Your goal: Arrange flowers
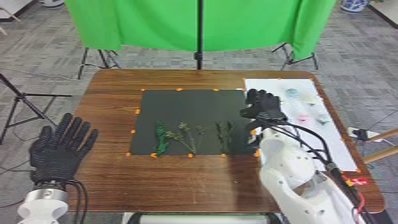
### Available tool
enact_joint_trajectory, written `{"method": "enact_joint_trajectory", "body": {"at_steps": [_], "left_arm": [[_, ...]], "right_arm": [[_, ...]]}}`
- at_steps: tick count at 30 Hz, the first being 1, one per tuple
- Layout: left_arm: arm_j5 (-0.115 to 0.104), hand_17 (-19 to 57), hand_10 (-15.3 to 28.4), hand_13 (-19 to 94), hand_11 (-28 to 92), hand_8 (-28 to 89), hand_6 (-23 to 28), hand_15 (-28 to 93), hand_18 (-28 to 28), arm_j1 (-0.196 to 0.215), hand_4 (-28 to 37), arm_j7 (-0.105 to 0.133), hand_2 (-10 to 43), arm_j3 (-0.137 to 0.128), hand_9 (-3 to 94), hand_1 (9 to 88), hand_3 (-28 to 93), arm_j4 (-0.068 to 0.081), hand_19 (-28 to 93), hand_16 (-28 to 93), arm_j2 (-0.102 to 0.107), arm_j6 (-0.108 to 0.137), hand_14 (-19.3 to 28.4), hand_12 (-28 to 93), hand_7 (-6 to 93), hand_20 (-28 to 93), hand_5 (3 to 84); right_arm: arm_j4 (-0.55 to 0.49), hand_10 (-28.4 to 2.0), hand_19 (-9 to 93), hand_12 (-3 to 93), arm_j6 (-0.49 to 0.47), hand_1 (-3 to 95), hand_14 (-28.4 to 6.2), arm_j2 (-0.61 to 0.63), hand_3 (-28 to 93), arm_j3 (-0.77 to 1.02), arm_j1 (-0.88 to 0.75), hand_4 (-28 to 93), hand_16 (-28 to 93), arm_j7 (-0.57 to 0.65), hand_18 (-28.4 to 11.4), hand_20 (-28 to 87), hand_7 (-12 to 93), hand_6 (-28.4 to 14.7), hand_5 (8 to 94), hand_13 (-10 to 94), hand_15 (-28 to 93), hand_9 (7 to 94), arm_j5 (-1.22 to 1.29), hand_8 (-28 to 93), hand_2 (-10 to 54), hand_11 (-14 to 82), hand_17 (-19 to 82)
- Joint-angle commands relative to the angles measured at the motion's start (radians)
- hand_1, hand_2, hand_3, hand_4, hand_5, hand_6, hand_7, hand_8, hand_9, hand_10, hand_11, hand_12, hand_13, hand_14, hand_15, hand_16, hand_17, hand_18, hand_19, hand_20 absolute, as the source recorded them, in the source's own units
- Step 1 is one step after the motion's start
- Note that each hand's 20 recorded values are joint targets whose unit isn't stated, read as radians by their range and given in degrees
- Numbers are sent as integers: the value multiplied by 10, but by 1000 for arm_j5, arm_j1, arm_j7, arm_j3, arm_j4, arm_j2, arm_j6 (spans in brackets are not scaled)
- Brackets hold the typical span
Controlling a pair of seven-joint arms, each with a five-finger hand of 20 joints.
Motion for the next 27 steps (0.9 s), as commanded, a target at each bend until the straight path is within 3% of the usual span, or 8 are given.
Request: {"method": "enact_joint_trajectory", "body": {"at_steps": [1, 6, 8, 14, 16, 20, 24, 27], "left_arm": [[11, -33, 141, 318, 180, -86, 72, 446, 148, 10, -267, -2, 184, 6, 397, 298, 713, 2, 338, -23, -8, -20, 148, 136, 127, 198, 450], [36, -33, 140, 318, 179, -86, 72, 444, 148, -3, -265, -1, 183, 5, 396, 296, 714, 2, 335, -22, 0, -17, 147, 137, 126, 197, 450], [34, -33, 141, 318, 178, -86, 72, 444, 148, -10, -266, 3, 183, 8, 396, 297, 713, 3, 335, -21, 2, -15, 147, 137, 126, 198, 450], [36, -33, 141, 317, 178, -86, 72, 442, 148, -40, -266, 3, 184, 27, 396, 297, 712, 18, 334, -20, 6, 12, 148, 138, 126, 198, 450], [40, -33, 141, 317, 179, -86, 72, 442, 148, -39, -266, 1, 184, 29, 397, 297, 714, 18, 334, -20, 5, 12, 148, 138, 126, 198, 450], [42, -33, 142, 316, 180, -86, 72, 441, 148, -50, -266, 1, 184, 35, 397, 296, 714, 24, 335, -20, 6, 11, 148, 138, 126, 199, 450], [40, -33, 141, 316, 180, -86, 72, 442, 148, -57, -266, 5, 184, 40, 396, 297, 714, 27, 334, -20, 9, 13, 148, 138, 127, 198, 451], [38, -33, 140, 316, 181, -86, 73, 443, 148, -49, -266, 9, 184, 38, 396, 297, 714, 24, 335, -20, 6, 11, 148, 138, 127, 199, 451]], "right_arm": [[48, -218, 865, 195, -72, 470, -203, 57, 855, 144, -17, -283, 180, 24, -251, 400, 361, -75, 459, 384, 604, 435, -47, -141, -95, 206, 327], [57, -215, 856, 188, -193, 461, -209, 52, 852, 172, -17, -283, 172, 73, -257, 404, 310, -79, 464, 363, 584, 419, 3, -125, -95, 184, 310], [61, -216, 859, 188, -221, 461, -210, 47, 852, 176, -24, -283, 174, 70, -259, 408, 301, -80, 467, 366, 589, 420, 3, -121, -95, 184, 310], [129, -204, 866, 184, -197, 496, -199, 33, 849, 133, -37, -283, 183, 48, -258, 416, 286, -72, 484, 384, 604, 431, -37, -116, -95, 184, 313], [153, -196, 872, 185, -133, 510, -195, 26, 845, 118, -44, -283, 190, 49, -255, 420, 295, -66, 490, 395, 619, 442, -57, -117, -95, 192, 317], [199, -164, 896, 201, -18, 569, -152, 28, 769, 92, -43, -283, 314, 55, -239, 429, 336, -34, 581, 483, 595, 570, -106, -88, -95, 255, 350], [214, -117, 904, 440, 71, 682, -105, 37, 667, 85, -47, -281, 457, 60, -219, 443, 378, -8, 702, 602, 531, 780, -124, 109, -95, 140, 376], [180, -111, 902, 473, 130, 700, -97, 49, 671, 82, -56, -281, 483, 44, -214, 447, 391, -1, 737, 635, 526, 821, -135, 135, -95, 142, 382]]}}
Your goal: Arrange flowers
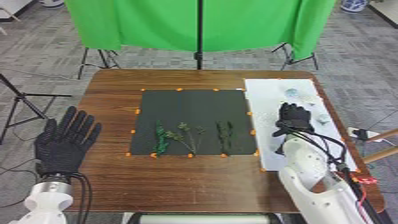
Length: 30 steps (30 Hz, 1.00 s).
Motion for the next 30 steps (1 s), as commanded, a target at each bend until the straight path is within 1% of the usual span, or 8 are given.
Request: {"method": "enact_joint_trajectory", "body": {"at_steps": [1, 7, 12, 16, 19, 23, 28, 30], "left_arm": [[3, -33, 141, 316, 180, -86, 73, 443, 148, 8, -266, 6, 184, 4, 396, 297, 714, 9, 335, -20, -1, 10, 148, 138, 126, 199, 451], [-6, -34, 141, 315, 181, -86, 72, 443, 148, 27, -266, 17, 184, -10, 396, 297, 714, 6, 335, -22, -2, 20, 149, 137, 126, 198, 451], [0, -34, 141, 315, 181, -86, 73, 443, 148, 39, -267, 23, 184, -30, 396, 298, 715, 11, 335, -22, 7, 28, 148, 137, 127, 198, 451], [2, -34, 142, 315, 181, -86, 73, 443, 147, 37, -268, 29, 184, -35, 396, 297, 715, 13, 334, -21, 10, 26, 148, 137, 127, 199, 451], [-1, -33, 140, 315, 183, -86, 73, 444, 147, 42, -268, 47, 184, -34, 396, 297, 715, 8, 334, -21, 20, 30, 148, 138, 127, 198, 451], [-2, -34, 140, 315, 182, -86, 72, 444, 147, 35, -268, 64, 184, -23, 396, 297, 715, 9, 335, -21, 39, 32, 149, 137, 127, 199, 451], [-15, -34, 140, 315, 182, -87, 72, 446, 147, 49, -268, 110, 184, -17, 396, 298, 715, -5, 335, -21, 57, 29, 148, 137, 127, 199, 451], [-14, -34, 140, 315, 183, -86, 72, 445, 147, 27, -268, 121, 184, -6, 396, 297, 715, 5, 335, -22, 69, 21, 148, 137, 127, 199, 451]], "right_arm": [[-42, -111, 903, 475, 109, 700, -97, 20, 672, -11, -29, -282, 485, -17, -216, 448, 393, 0, 737, 636, 527, 824, -27, 136, -95, 142, 383], [-144, -108, 905, 481, 155, 696, -97, -10, 685, -82, 43, -282, 495, -162, -216, 451, 394, 0, 743, 640, 537, 828, 7, 141, -95, 141, 385], [-195, -105, 908, 489, -22, 688, -93, -125, 696, -227, 211, -282, 503, -173, -212, 458, 409, 6, 730, 634, 540, 821, 201, 152, -95, 144, 379], [-133, -110, 908, 493, -118, 685, -96, -235, 699, -335, 319, -283, 504, -297, -212, 459, 415, 6, 721, 627, 546, 814, 188, 158, -95, 148, 375], [-69, -110, 908, 489, -169, 681, -98, -282, 707, -423, 380, -281, 500, -401, -214, 459, 418, 4, 719, 627, 549, 813, 67, 155, -95, 150, 375], [8, -111, 908, 489, -199, 679, -99, -315, 709, -513, 447, -281, 498, -436, -215, 459, 418, 3, 718, 626, 551, 811, 21, 155, -95, 153, 376], [136, -112, 907, 487, -229, 675, -99, -415, 711, -504, 442, -280, 496, -571, -217, 458, 422, 3, 715, 625, 552, 807, -134, 152, -95, 154, 375], [166, -111, 907, 482, -232, 674, -98, -425, 711, -516, 441, -280, 495, -589, -218, 457, 421, 2, 711, 625, 552, 806, -197, 148, -95, 152, 376]]}}
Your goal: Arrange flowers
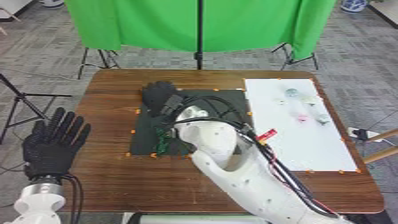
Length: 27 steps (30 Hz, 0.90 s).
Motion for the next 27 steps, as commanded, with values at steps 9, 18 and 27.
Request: {"method": "enact_joint_trajectory", "body": {"at_steps": [9, 18, 27], "left_arm": [[-19, -34, 142, 316, 183, -86, 73, 445, 147, 19, -268, 71, 185, 8, 396, 297, 714, -8, 336, -21, 31, -14, 148, 137, 127, 199, 451], [-23, -34, 140, 316, 185, -86, 71, 446, 148, 2, -267, 61, 184, 15, 398, 300, 715, 5, 337, -23, 28, -26, 148, 138, 129, 199, 453], [-20, -34, 140, 316, 187, -88, 59, 448, 147, -1, -266, 54, 183, 21, 399, 303, 716, 10, 339, -23, 29, -33, 147, 137, 137, 199, 459]], "right_arm": [[175, -110, 905, 474, -61, 672, -99, -166, 708, 13, -59, -278, 493, -120, -221, 456, 423, 1, 701, 620, 552, 795, -277, 140, -95, 149, 374], [206, -112, 899, 470, -91, 675, -101, -196, 703, 29, -77, -279, 490, -119, -222, 454, 419, -3, 678, 613, 555, 782, -311, 136, -95, 148, 369], [216, -119, 886, 443, -143, 669, -106, -206, 703, 48, -77, -281, 483, -139, -225, 446, 396, -15, 642, 585, 561, 745, -342, 106, -95, 130, 355]]}}
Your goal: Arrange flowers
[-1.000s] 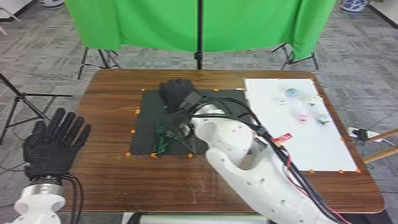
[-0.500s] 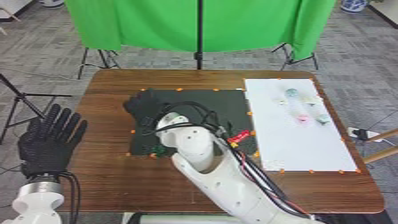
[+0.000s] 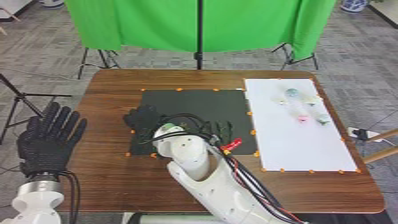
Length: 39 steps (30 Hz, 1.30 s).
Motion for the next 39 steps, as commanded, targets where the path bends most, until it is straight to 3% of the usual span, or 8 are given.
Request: {"method": "enact_joint_trajectory", "body": {"at_steps": [1, 6, 9, 14, 26, 30, 35, 39], "left_arm": [[-7, -34, 141, 316, 187, -89, 59, 449, 147, 7, -265, -13, 182, 9, 399, 303, 716, 10, 339, -22, -6, -11, 147, 137, 138, 199, 459], [-15, -34, 141, 317, 189, -91, 65, 450, 147, -3, -266, -12, 184, 11, 400, 303, 713, 13, 339, -23, -8, -6, 147, 137, 136, 199, 457], [-13, -33, 141, 317, 189, -90, 66, 451, 147, -3, -265, -14, 184, 12, 400, 303, 713, 14, 338, -23, -7, -12, 146, 136, 135, 199, 457], [-4, -34, 139, 317, 191, -89, 60, 452, 147, -4, -264, -21, 180, 17, 399, 305, 715, 16, 339, -24, -11, -15, 147, 137, 137, 199, 460], [-6, -33, 139, 317, 192, -95, 59, 452, 146, -7, -261, -44, 173, 14, 401, 309, 713, 16, 338, -25, -24, -3, 146, 136, 143, 199, 461], [-3, -33, 138, 316, 192, -93, 63, 452, 146, 7, -263, -64, 173, 3, 401, 308, 713, 11, 338, -25, -47, -1, 146, 136, 140, 199, 461], [1, -33, 139, 317, 191, -91, 64, 451, 146, 18, -265, -88, 174, -15, 401, 307, 714, 7, 339, -25, -70, 9, 145, 136, 137, 200, 460], [2, -34, 139, 317, 190, -90, 65, 451, 147, 29, -266, -85, 176, -23, 401, 307, 713, 2, 338, -25, -71, 7, 145, 136, 136, 199, 459]], "right_arm": [[7, -120, 883, 442, -70, 669, -106, -22, 703, 20, -3, -281, 481, -11, -225, 445, 395, -16, 637, 581, 560, 741, -96, 105, -95, 129, 352], [-5, -128, 878, 418, -49, 653, -112, -2, 696, -1, -1, -282, 466, 32, -230, 439, 343, -21, 611, 564, 570, 713, -42, 55, -95, 131, 349], [-11, -152, 882, 305, -45, 628, -116, 5, 701, -7, 1, -282, 444, 42, -235, 410, 311, -30, 581, 556, 574, 646, -35, -116, -95, 239, 349], [-20, -169, 883, 235, -6, 609, -122, 22, 714, -22, -7, -283, 430, 46, -238, 398, 286, -39, 557, 553, 579, 614, -76, -125, -95, 272, 348], [-61, -190, 886, 200, -54, 522, -161, 23, 792, -1, -9, -283, 350, 116, -251, 386, 228, -61, 504, 535, 626, 546, 22, -110, -95, 231, 340], [-131, -195, 887, 198, -84, 498, -169, 46, 807, 51, -22, -283, 321, 161, -252, 385, 218, -64, 504, 534, 634, 542, 135, -108, -95, 225, 339], [-248, -204, 897, 195, -23, 478, -180, 126, 800, 176, -40, -283, 289, 304, -258, 387, 197, -72, 505, 525, 641, 534, 343, -102, -95, 210, 341], [-339, -211, 899, 195, 26, 479, -184, 254, 789, 291, -67, -283, 272, 421, -259, 385, 181, -80, 515, 520, 643, 533, 427, -94, -95, 203, 341]]}}
